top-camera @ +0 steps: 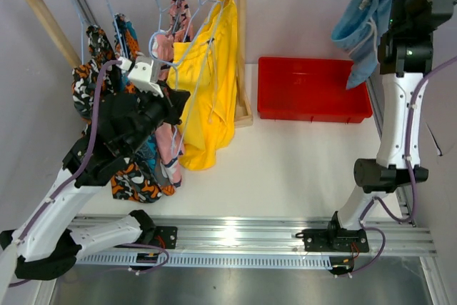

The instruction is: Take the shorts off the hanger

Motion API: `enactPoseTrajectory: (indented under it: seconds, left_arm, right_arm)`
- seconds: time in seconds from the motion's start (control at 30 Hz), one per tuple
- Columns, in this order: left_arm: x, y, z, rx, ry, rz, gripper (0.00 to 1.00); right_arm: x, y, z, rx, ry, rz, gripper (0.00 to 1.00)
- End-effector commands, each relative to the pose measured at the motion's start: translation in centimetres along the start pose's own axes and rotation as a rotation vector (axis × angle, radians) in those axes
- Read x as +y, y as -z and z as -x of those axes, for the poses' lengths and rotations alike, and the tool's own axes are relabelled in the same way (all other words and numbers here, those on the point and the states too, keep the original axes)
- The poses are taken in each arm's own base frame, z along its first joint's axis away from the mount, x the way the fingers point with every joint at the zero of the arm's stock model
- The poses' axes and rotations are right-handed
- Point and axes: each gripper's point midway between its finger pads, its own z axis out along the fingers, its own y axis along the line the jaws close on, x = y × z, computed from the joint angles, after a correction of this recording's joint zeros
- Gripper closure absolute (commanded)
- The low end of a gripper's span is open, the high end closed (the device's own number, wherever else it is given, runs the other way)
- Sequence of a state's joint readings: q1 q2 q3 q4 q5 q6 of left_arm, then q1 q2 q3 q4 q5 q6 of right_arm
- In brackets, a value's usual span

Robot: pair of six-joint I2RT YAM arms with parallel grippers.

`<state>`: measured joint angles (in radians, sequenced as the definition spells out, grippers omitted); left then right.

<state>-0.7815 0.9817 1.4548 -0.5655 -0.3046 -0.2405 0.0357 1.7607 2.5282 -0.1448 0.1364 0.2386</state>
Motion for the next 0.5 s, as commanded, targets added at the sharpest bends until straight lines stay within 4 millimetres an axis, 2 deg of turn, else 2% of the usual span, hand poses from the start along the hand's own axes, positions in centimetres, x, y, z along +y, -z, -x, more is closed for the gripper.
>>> enactPoseTrajectory:
  seconds: [0.0, 0.03, 0.1, 0.13, 0.17, 0.23, 0.27, 0.37, 0.4, 0.47]
  left_arm:
    - [0.1, -1.0, -1.0, 0.016, 0.014, 0.021, 1.00]
    - [0.1, -1.4, -1.1, 0.020, 0.012, 0.027, 1.00]
    - [0.3, -2.9, -1.7, 0.038, 0.007, 0.044, 1.00]
    - [0.3, -3.5, -1.7, 0.037, 0.012, 0.041, 1.00]
    - [0.8, -4.2, -1.7, 0.039, 0.026, 0.057, 1.00]
    - [0.7, -6.0, -2.4, 0.065, 0.033, 0.047, 1.00]
    - [1.0, -6.6, -2.2, 0.066, 0.043, 0.057, 1.00]
    - [1.1, -8.4, -2.1, 0.082, 0.035, 0.070, 1.00]
    - [1.1, -8.6, -1.7, 0.074, 0.036, 0.076, 1.00]
    - [1.3, -9.3, -1.6, 0.075, 0.030, 0.088, 1.00]
  right_arm:
    - [-3.2, -2.6, -3.9, -0.028, -0.063, -0.029, 1.00]
    - [-4.9, -2.6, -8.9, 0.065, -0.060, -0.055, 1.00]
    - [-5.9, -2.2, -12.9, 0.126, -0.070, -0.052, 1.00]
    - [-7.3, -1.2, -17.4, 0.217, -0.066, -0.076, 1.00]
    - [-7.7, -0.6, -19.4, 0.260, -0.076, -0.078, 1.00]
    - [-8.1, 1.0, -22.2, 0.323, -0.092, -0.073, 1.00]
    - [-9.1, 2.7, -25.5, 0.392, -0.093, -0.093, 1.00]
    - [-9.6, 5.1, -27.7, 0.437, -0.088, -0.109, 1.00]
    - [-10.4, 6.8, -29.9, 0.486, -0.086, -0.130, 1.00]
    - [-10.4, 8.1, -30.8, 0.513, -0.092, -0.124, 1.00]
